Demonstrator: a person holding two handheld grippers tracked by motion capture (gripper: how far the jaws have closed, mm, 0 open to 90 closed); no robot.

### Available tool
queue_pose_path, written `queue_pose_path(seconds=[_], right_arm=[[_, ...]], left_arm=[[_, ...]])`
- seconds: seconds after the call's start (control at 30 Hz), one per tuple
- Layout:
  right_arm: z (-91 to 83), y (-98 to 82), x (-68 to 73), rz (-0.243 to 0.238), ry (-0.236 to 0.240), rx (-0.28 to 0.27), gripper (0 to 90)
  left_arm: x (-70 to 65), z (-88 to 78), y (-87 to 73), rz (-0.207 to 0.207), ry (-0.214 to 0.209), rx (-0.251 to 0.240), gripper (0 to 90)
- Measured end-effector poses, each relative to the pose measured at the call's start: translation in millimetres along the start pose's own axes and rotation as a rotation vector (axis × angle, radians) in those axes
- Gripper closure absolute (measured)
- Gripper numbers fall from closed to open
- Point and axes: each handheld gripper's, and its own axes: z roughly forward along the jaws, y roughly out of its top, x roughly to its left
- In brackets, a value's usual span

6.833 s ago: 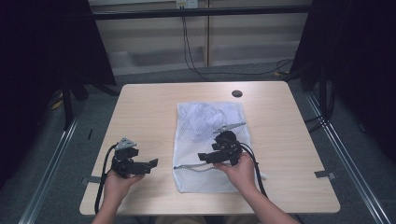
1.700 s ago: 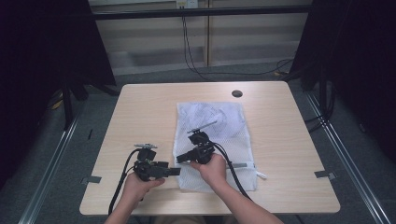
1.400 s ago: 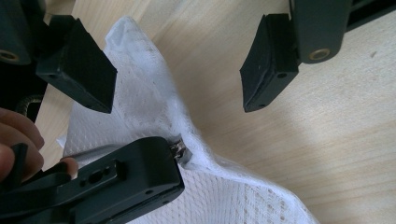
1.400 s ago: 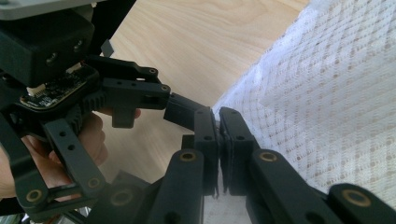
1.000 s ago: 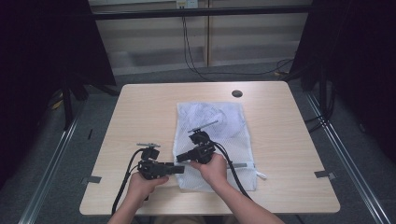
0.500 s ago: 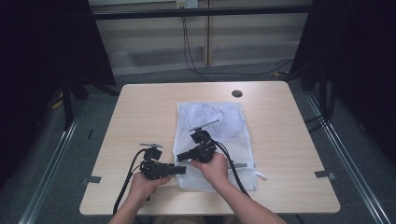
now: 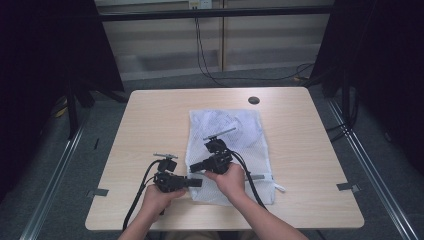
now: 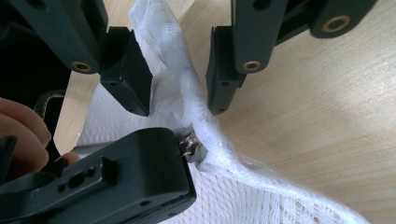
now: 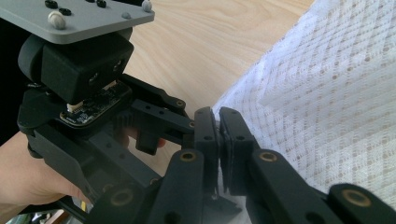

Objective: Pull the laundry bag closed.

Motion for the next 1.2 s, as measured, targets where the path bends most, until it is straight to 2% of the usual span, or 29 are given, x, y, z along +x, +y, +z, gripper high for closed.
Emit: queue_pose_path(seconds=[0.27, 0.67, 0.8, 0.93, 1.07, 1.2], right_arm=[[2.0, -0.5, 0.4, -0.002, 0.002, -0.001, 86.5], [-0.8, -1.4, 0.6, -0.001, 0.004, -0.009, 86.6], [-2.2, -1.8, -0.6, -0.005, 0.0, -0.011, 86.7], [-3.8, -2.7, -1.6, -0.006, -0.005, -0.01, 86.9], [-5.1, -4.3, -3.4, 0.01, 0.001, -0.007, 87.1], [-6.7, -5.9, -4.5, -0.003, -0.009, -0.008, 87.2]], left_arm=[[1.6, 0.7, 1.0, -0.009, -0.01, -0.022, 69.4], [2.1, -1.3, 1.3, -0.006, -0.012, -0.03, 87.2], [1.3, -1.3, 1.1, -0.001, -0.014, -0.036, 88.2], [1.1, -3.2, 1.2, -0.004, 0.002, -0.042, 88.6], [1.5, -4.0, 1.3, -0.004, 0.002, -0.044, 88.7], [1.2, -4.6, 1.2, -0.006, 0.01, -0.045, 88.8]])
